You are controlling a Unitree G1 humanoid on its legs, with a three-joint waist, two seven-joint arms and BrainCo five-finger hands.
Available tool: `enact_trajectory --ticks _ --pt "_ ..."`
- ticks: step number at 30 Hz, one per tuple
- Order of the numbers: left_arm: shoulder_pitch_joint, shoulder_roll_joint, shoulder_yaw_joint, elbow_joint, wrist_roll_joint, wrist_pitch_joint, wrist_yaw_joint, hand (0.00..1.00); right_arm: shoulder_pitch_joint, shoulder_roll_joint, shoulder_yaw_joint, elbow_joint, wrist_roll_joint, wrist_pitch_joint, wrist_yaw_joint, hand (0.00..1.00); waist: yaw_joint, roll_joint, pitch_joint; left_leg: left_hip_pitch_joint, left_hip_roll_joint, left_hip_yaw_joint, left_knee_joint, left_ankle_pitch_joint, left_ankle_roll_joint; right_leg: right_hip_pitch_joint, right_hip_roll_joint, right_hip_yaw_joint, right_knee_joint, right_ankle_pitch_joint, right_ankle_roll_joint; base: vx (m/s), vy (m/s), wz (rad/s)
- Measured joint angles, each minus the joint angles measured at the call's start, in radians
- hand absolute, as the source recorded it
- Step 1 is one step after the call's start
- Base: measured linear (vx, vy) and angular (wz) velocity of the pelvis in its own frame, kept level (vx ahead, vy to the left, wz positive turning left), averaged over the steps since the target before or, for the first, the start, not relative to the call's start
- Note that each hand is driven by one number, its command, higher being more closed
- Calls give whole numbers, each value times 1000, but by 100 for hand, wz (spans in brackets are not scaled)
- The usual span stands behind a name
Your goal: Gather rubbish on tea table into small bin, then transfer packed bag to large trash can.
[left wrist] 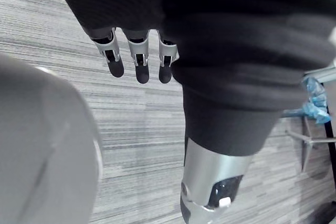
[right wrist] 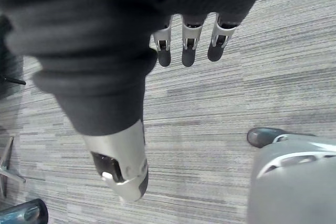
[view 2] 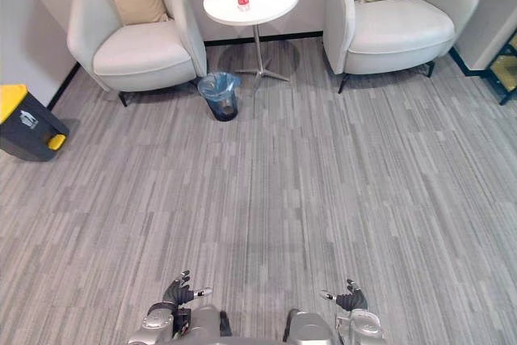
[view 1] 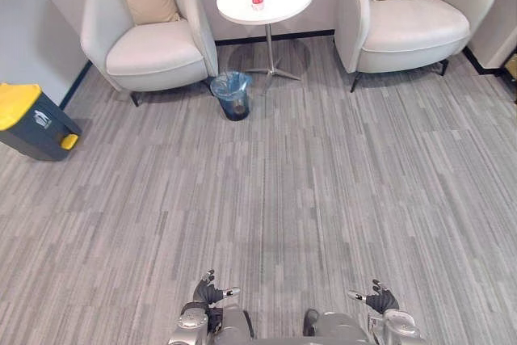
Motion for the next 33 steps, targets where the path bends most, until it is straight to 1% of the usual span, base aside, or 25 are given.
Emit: enact_trajectory --ticks 3,4,5,6,7,8,9,11,13,14,15,16,18,19,21,22,23,24,25,26,28,29,31,32,33 --pt "-14 0 -1 -6 -11 -4 2 0 -9 7 -3 1 5 2 -4 0 16 -13 8 -46 -104 9 -387 29 -3 65 -54 22 -44 -21 50 322 141 -24" --pt "-13 -2 -6 -5 -13 -5 2 0 -8 7 -2 2 5 3 -6 0 17 -8 5 -44 -130 -8 -525 76 -8 74 -61 30 -49 -35 70 373 236 -27" --pt "2 -3 -14 -5 -13 -7 3 0 -6 -6 2 2 5 4 -10 0 20 14 0 -39 -142 -36 -663 152 -4 87 -48 49 -53 -62 93 481 312 -46" --pt "0 0 -10 -5 -21 -9 5 0 -7 5 5 7 5 6 -15 0 31 14 -7 -39 -153 -53 -630 237 69 101 -54 77 -43 -95 117 495 318 -43" --pt "-6 6 -12 -5 -20 -8 5 0 -7 13 6 9 5 6 -16 0 39 -4 -10 -47 -171 -52 -602 219 92 104 -73 83 -38 -110 129 450 216 -22" --pt "-17 16 -11 -5 -20 -8 5 0 -3 26 6 9 4 6 -16 0 40 -44 -20 -68 -202 -39 -552 160 104 98 -111 90 -11 -136 141 369 141 -3" --pt "-21 19 -11 -5 -20 -8 3 0 -4 28 3 11 4 7 -16 0 42 -59 -20 -70 -213 -24 -531 127 113 71 -131 113 54 -148 137 474 197 -14" --pt "-19 23 -12 0 -20 -7 2 0 -13 28 2 9 3 7 -16 0 45 -65 -23 -33 -229 2 -525 81 124 -21 -153 197 278 -148 148 432 218 -29" --pt "-7 35 -25 5 -20 -2 3 0 -13 34 11 9 -8 7 -9 0 41 -73 -24 55 -251 25 -531 18 139 -150 -166 284 638 -92 319 531 190 -25" --pt "-1 44 -43 5 -21 -1 4 0 -8 38 10 9 -9 7 -2 0 38 -72 -24 100 -256 29 -531 -1 151 -192 -167 280 757 -94 331 470 108 -11" --pt "-1 55 -59 6 -21 0 4 0 -7 41 5 5 -7 3 7 0 38 -72 -24 157 -261 28 -540 -24 159 -243 -167 245 863 -113 287 560 58 -2" --pt "-3 54 -72 12 -22 1 4 0 -14 36 9 4 -15 2 7 0 35 -69 -25 229 -261 24 -580 -30 161 -305 -165 172 886 -150 210 468 10 2" --pt "-11 54 -75 13 -22 1 5 0 -20 34 9 -2 -19 -3 7 0 34 -63 -24 278 -251 13 -616 -30 161 -351 -155 108 848 -175 164 465 -54 9" --pt "-19 51 -74 18 -24 1 5 0 -31 25 9 -4 -26 -5 7 0 26 -46 -17 326 -223 5 -638 -30 160 -406 -129 50 757 -193 130 452 -103 17" --pt "-18 47 -74 19 -25 1 5 0 -41 19 10 -14 -31 -8 7 0 7 -35 -12 379 -188 -3 -654 -30 160 -458 -109 4 606 -186 122 454 -135 21" --pt "-14 47 -73 22 -25 1 5 0 -42 16 11 -17 -34 -8 6 0 4 -34 -13 401 -178 -6 -668 -31 158 -470 -102 2 540 -159 120 484 -177 31" --pt "3 49 -75 23 -25 0 4 0 -34 14 14 -22 -38 -8 6 0 -7 -45 -22 436 -171 -16 -681 -37 101 -473 -91 3 359 -50 124 525 -199 35" --pt "10 46 -75 30 -25 1 3 0 -10 12 29 -13 -42 -6 6 0 -10 -58 -31 472 -173 -32 -690 -61 47 -471 -97 -1 317 131 18 546 -206 23" --pt "10 33 -75 41 -25 2 4 0 -10 3 28 0 -43 -4 7 0 -1 -32 -37 480 -146 -40 -688 -67 37 -473 -75 -8 343 117 22 559 -209 3" --pt "10 27 -75 46 -24 4 1 0 -9 -7 28 5 -44 -1 4 0 1 -18 -46 466 -123 -63 -655 -52 12 -469 -60 -20 359 66 6 522 -238 7" --pt "-9 23 -72 46 -19 8 0 0 -7 -10 25 16 -43 1 4 0 -19 -6 -45 412 -87 -104 -512 -20 -41 -425 -48 -56 352 24 -15 472 -264 34" --pt "-21 10 -53 42 -19 8 -1 0 2 -10 20 24 -41 4 4 0 -13 5 -40 367 -54 -134 -353 27 -90 -352 -24 -75 305 11 -26 407 -250 32" --pt "-20 -2 -32 32 -19 5 -1 0 14 -6 33 20 -34 5 3 0 -12 -4 -33 269 -13 -152 -79 44 -89 -235 -2 -88 238 -12 -33 388 -212 24" --pt "-12 -5 -31 32 -19 7 -1 0 15 -1 28 21 -31 4 3 0 -7 -2 -29 208 16 -114 45 30 -70 -159 8 -95 192 -13 -33 326 -153 11" --pt "-8 -8 -31 32 -19 9 -1 0 17 3 26 21 -23 4 2 0 -3 -16 -24 151 23 -79 76 14 -42 -107 11 -94 144 -11 -30 232 -111 4"
